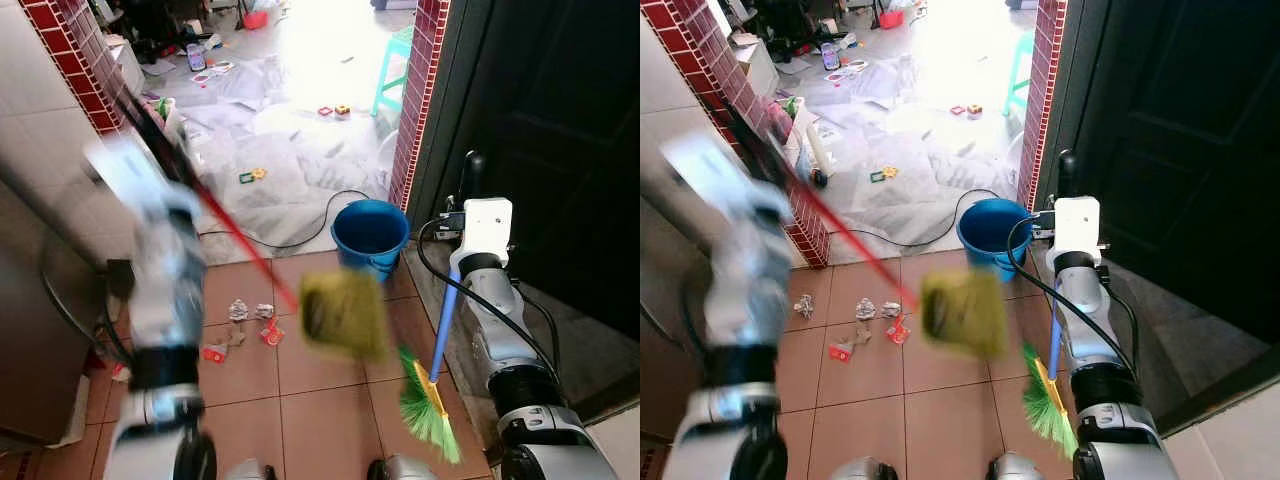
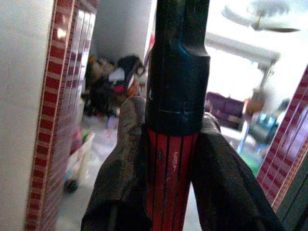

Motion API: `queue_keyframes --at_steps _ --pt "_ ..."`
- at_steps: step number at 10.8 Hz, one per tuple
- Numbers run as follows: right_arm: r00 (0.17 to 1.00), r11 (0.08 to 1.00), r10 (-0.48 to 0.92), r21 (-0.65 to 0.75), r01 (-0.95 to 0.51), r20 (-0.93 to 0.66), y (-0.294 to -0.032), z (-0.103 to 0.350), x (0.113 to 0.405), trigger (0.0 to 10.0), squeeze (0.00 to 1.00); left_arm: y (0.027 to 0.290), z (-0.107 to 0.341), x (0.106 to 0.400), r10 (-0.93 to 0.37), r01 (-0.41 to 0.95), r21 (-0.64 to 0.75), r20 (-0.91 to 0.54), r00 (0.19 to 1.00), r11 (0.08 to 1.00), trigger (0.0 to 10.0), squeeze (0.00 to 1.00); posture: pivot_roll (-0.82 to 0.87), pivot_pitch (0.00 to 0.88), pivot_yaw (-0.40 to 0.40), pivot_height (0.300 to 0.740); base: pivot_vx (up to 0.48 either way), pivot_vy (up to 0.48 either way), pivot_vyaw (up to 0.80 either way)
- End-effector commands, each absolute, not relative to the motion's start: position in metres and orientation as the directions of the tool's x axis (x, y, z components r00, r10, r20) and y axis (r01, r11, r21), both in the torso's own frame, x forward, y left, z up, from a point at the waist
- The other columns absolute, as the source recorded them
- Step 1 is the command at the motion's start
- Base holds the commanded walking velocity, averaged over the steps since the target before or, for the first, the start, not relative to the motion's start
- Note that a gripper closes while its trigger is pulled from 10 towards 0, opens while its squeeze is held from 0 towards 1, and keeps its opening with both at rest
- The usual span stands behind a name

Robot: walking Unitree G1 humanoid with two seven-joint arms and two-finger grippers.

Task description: Sweep floor

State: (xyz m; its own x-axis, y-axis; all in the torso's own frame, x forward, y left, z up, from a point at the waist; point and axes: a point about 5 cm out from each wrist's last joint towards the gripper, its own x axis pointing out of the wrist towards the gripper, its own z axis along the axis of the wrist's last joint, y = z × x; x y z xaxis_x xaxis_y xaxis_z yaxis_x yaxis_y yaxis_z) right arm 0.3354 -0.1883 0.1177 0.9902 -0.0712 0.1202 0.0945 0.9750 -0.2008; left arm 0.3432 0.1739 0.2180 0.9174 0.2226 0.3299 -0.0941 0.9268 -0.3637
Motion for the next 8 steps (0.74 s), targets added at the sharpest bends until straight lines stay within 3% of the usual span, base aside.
queue_keyframes --at_steps 1,2,4,8 --pt "0.989 0.974 -0.056 -0.210 0.084 0.134 -0.185 0.122 0.337 10.0 0.00 0.181 0.254 0.339 0.252 -0.057 -0.406 0.446 0.859 0.912 10.0 0.00 -0.14 0.000 0.080 0.740 0.000 0.000 0.00" --pt "0.990 0.975 -0.051 -0.209 0.079 0.134 -0.184 0.123 0.338 10.0 0.00 0.184 0.267 0.339 0.245 -0.037 -0.401 0.482 0.841 0.915 10.0 0.00 -0.14 0.000 0.081 0.740 0.000 0.000 0.00" --pt "0.990 0.976 -0.048 -0.207 0.075 0.134 -0.183 0.122 0.337 10.0 0.00 0.189 0.265 0.342 0.243 -0.048 -0.389 0.470 0.849 0.920 10.0 0.00 -0.14 0.000 0.086 0.740 0.321 0.000 -0.65" --pt "0.991 0.977 -0.031 -0.205 0.057 0.129 -0.181 0.121 0.337 10.0 0.00 0.191 0.258 0.342 0.272 -0.086 -0.391 0.452 0.850 0.916 10.0 0.00 -0.14 0.000 0.084 0.740 0.382 0.192 0.00"
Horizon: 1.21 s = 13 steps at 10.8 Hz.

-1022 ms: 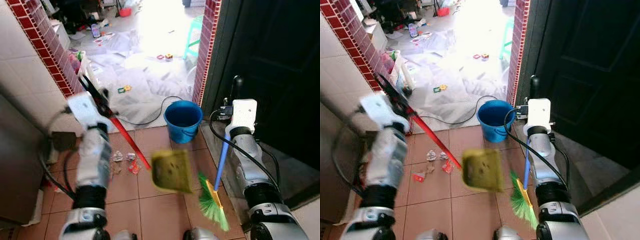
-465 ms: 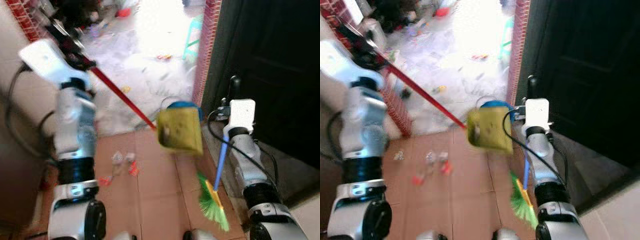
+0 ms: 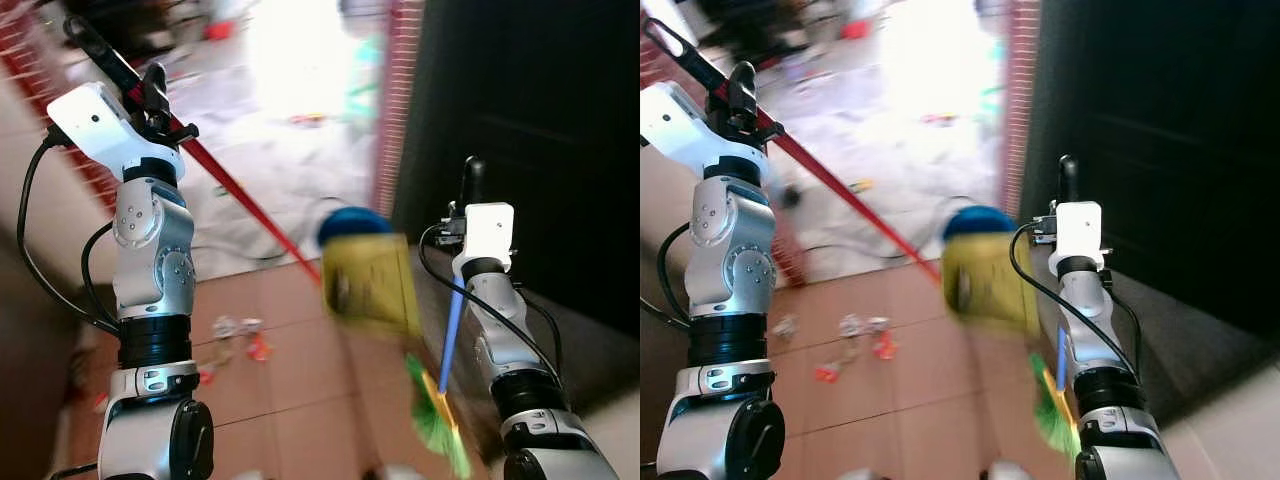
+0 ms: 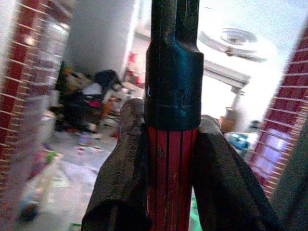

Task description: Sweep floor

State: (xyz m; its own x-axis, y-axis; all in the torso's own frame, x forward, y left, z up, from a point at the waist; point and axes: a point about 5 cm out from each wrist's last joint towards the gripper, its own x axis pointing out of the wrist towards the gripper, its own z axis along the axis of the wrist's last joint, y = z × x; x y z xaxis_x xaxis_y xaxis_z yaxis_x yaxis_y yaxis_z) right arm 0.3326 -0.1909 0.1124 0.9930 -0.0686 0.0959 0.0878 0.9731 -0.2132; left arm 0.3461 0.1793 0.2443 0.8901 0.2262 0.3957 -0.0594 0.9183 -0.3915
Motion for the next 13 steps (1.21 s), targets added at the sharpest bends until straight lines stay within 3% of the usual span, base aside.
queue_keyframes --at_steps 1,3,13 --pt "0.991 0.977 -0.029 -0.204 0.056 0.129 -0.180 0.121 0.337 10.0 0.00 0.192 0.258 0.342 0.274 -0.088 -0.391 0.451 0.849 0.916 10.0 0.00 -0.14 0.000 0.084 0.740 0.398 0.266 0.00" --pt "0.991 0.977 -0.022 -0.207 0.049 0.129 -0.179 0.121 0.336 10.0 0.00 0.191 0.257 0.343 0.281 -0.101 -0.382 0.452 0.847 0.919 10.0 0.00 -0.14 0.000 0.083 0.740 0.396 0.272 0.00" --pt "0.992 0.978 -0.026 -0.201 0.052 0.126 -0.176 0.119 0.336 10.0 0.00 0.179 0.253 0.344 0.253 -0.086 -0.359 0.449 0.857 0.929 10.0 0.00 -0.14 0.000 0.092 0.740 0.475 0.000 -0.10"
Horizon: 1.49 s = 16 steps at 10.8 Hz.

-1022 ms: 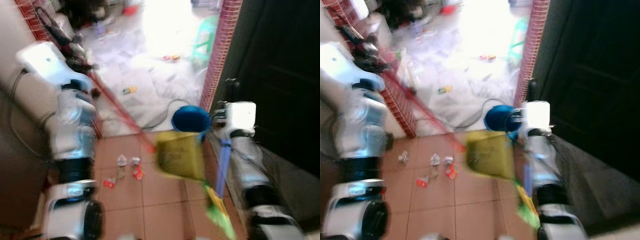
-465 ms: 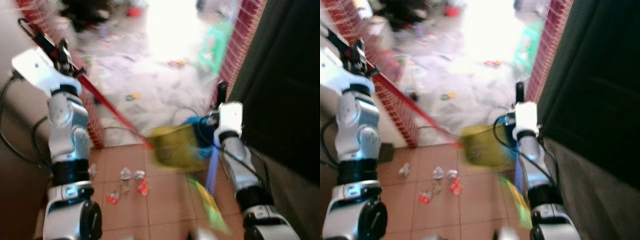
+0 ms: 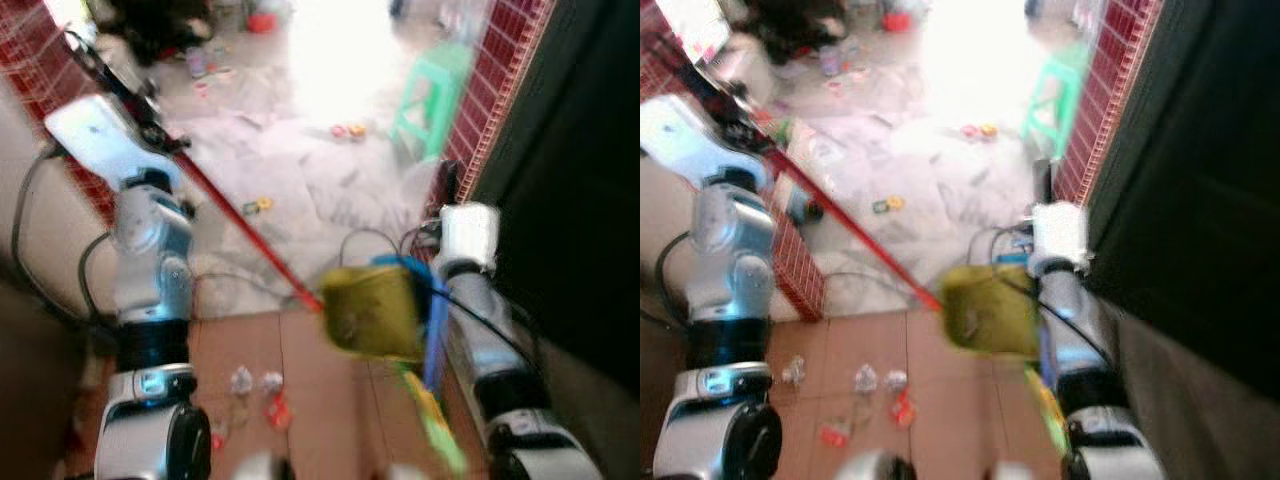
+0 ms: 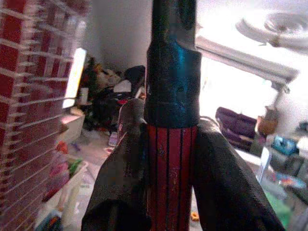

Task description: Sweep floor

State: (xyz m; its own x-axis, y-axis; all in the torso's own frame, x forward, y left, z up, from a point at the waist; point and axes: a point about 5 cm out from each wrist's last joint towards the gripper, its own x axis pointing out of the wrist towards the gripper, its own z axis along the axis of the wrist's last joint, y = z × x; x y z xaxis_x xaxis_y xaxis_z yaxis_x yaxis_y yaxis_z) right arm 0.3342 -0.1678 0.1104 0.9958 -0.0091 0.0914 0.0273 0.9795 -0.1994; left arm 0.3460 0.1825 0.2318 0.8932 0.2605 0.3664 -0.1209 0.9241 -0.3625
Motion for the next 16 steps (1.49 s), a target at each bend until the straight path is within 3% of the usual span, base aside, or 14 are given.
queue_keyframes --at_steps 1,6,8,16 --pt "0.992 0.978 -0.024 -0.200 0.050 0.127 -0.175 0.119 0.336 10.0 0.00 0.179 0.253 0.344 0.255 -0.088 -0.359 0.449 0.856 0.929 10.0 0.00 -0.14 0.000 0.092 0.740 0.469 0.000 0.00" --pt "0.992 0.979 -0.017 -0.198 0.042 0.126 -0.173 0.119 0.336 10.0 0.00 0.179 0.254 0.343 0.264 -0.097 -0.353 0.464 0.845 0.930 10.0 0.00 -0.14 0.000 0.093 0.740 0.471 0.000 0.00" --pt "0.992 0.979 -0.015 -0.200 0.040 0.126 -0.173 0.119 0.336 10.0 0.00 0.179 0.254 0.341 0.272 -0.117 -0.327 0.480 0.834 0.938 10.0 0.00 -0.14 0.000 0.089 0.740 0.000 0.000 0.00" --pt "0.991 0.978 -0.015 -0.205 0.043 0.136 -0.172 0.121 0.336 10.0 0.00 0.096 0.254 0.322 -0.026 0.014 0.023 0.653 0.757 1.000 10.0 0.00 -0.14 0.000 0.094 0.740 0.000 0.000 0.00"
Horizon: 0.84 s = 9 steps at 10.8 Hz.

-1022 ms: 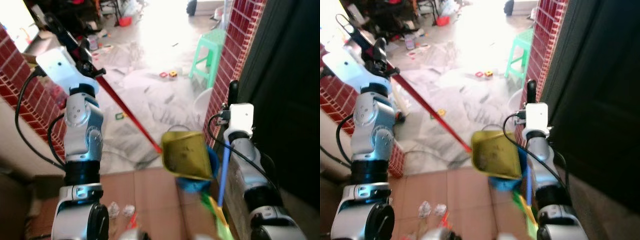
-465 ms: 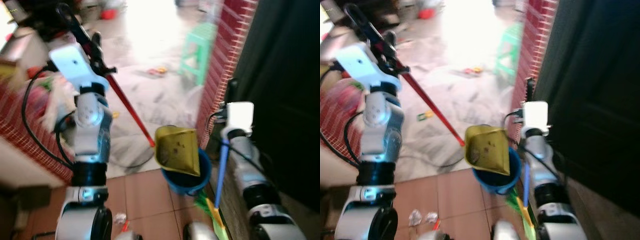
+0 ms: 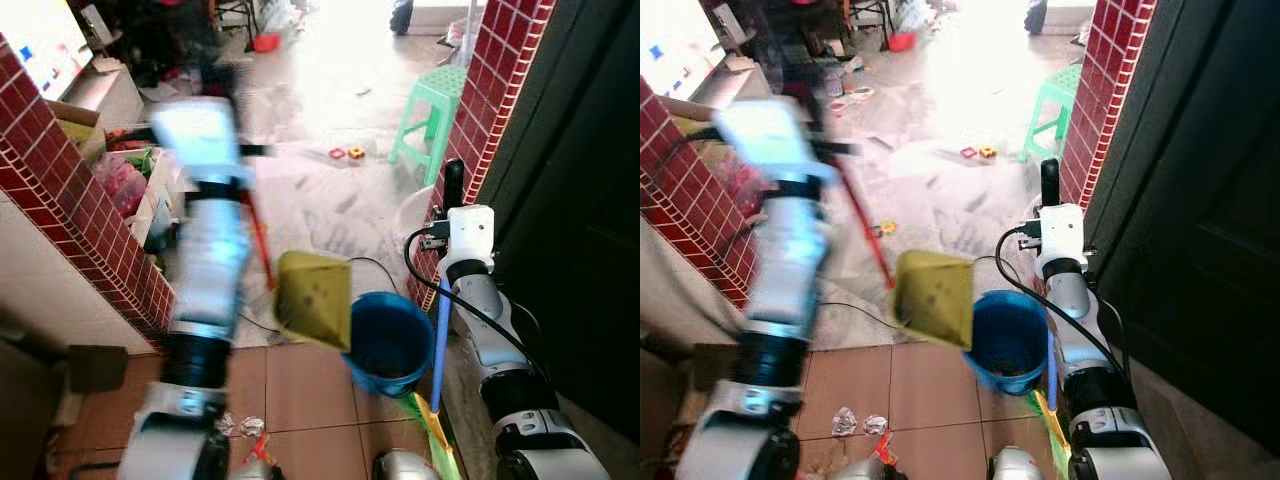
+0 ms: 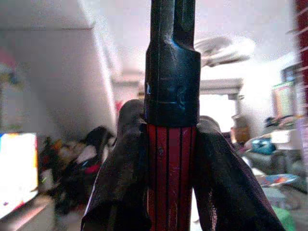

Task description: Sweep floor

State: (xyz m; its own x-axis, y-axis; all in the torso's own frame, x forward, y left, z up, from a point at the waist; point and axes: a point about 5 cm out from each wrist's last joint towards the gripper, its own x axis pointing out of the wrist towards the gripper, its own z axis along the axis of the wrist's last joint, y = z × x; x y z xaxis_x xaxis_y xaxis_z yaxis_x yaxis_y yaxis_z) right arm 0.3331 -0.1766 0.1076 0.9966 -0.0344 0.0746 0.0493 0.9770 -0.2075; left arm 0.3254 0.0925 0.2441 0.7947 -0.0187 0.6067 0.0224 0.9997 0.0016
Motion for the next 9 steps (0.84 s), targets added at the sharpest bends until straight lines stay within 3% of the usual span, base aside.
queue_keyframes --at_steps 1,3,5,6,7,9 --pt "0.991 0.978 -0.016 -0.203 0.044 0.136 -0.172 0.120 0.336 10.0 0.00 0.084 0.252 0.320 -0.060 0.048 0.036 0.658 0.751 0.998 10.0 0.00 -0.15 0.000 0.096 0.740 0.000 0.000 0.00" --pt "0.990 0.978 -0.017 -0.202 0.045 0.137 -0.171 0.120 0.336 10.0 0.00 0.065 0.247 0.318 -0.140 0.143 0.048 0.646 0.750 0.989 10.0 0.00 -0.14 0.000 0.097 0.740 0.000 0.000 0.00" --pt "0.990 0.979 -0.017 -0.200 0.045 0.137 -0.170 0.120 0.337 10.0 0.00 0.031 0.241 0.310 -0.359 0.368 0.120 0.620 0.697 0.922 10.0 0.00 -0.14 0.000 0.099 0.740 0.000 0.000 0.00" --pt "0.991 0.979 -0.016 -0.199 0.043 0.136 -0.169 0.120 0.337 10.0 0.00 0.011 0.236 0.302 -0.521 0.511 0.203 0.586 0.620 0.836 10.0 0.00 -0.14 0.000 0.099 0.740 0.000 0.000 0.00" --pt "0.990 0.979 -0.014 -0.198 0.041 0.137 -0.168 0.120 0.337 10.0 0.00 -0.016 0.220 0.287 -0.768 0.670 0.394 0.445 0.460 0.629 10.0 0.00 -0.14 0.000 0.098 0.740 0.000 0.000 0.00" --pt "0.990 0.979 -0.015 -0.201 0.043 0.141 -0.169 0.121 0.338 10.0 0.00 -0.025 0.198 0.280 -0.861 0.776 0.384 0.315 0.400 0.501 10.0 0.00 -0.15 0.000 0.102 0.740 0.000 0.000 0.00"
